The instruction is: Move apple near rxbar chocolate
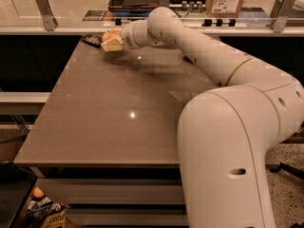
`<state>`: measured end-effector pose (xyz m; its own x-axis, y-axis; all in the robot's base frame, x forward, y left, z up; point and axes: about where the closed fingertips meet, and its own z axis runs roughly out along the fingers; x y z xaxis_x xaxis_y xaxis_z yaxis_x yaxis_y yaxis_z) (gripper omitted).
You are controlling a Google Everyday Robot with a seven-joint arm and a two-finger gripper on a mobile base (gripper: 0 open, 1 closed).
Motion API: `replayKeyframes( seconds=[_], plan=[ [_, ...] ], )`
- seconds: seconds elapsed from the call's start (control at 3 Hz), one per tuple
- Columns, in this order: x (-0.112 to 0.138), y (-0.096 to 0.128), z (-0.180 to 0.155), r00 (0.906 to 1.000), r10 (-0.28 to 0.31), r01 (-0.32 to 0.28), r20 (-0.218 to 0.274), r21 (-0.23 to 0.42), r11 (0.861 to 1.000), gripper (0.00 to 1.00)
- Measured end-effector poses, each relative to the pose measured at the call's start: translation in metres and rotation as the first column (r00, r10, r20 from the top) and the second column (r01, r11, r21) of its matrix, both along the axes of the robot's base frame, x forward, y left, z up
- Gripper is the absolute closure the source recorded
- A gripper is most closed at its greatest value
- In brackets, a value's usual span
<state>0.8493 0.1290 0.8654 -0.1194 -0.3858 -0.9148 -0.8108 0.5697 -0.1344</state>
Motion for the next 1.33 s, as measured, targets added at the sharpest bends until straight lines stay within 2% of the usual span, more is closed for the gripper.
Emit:
replayKeyframes(
  seconds=[0.67, 1.0, 1.33],
  plan=[
    [0.009, 0.018, -0.019, 0.9997, 0.019, -0.018, -0.014, 0.043, 0.999, 1.0],
    [0.008, 0.021, -0.02, 0.9996, 0.022, -0.021, -0.016, 0.043, 0.999, 0.83],
    [0.008, 0.024, -0.022, 0.9995, 0.026, -0.025, -0.018, 0.043, 0.999, 0.59]
  ],
)
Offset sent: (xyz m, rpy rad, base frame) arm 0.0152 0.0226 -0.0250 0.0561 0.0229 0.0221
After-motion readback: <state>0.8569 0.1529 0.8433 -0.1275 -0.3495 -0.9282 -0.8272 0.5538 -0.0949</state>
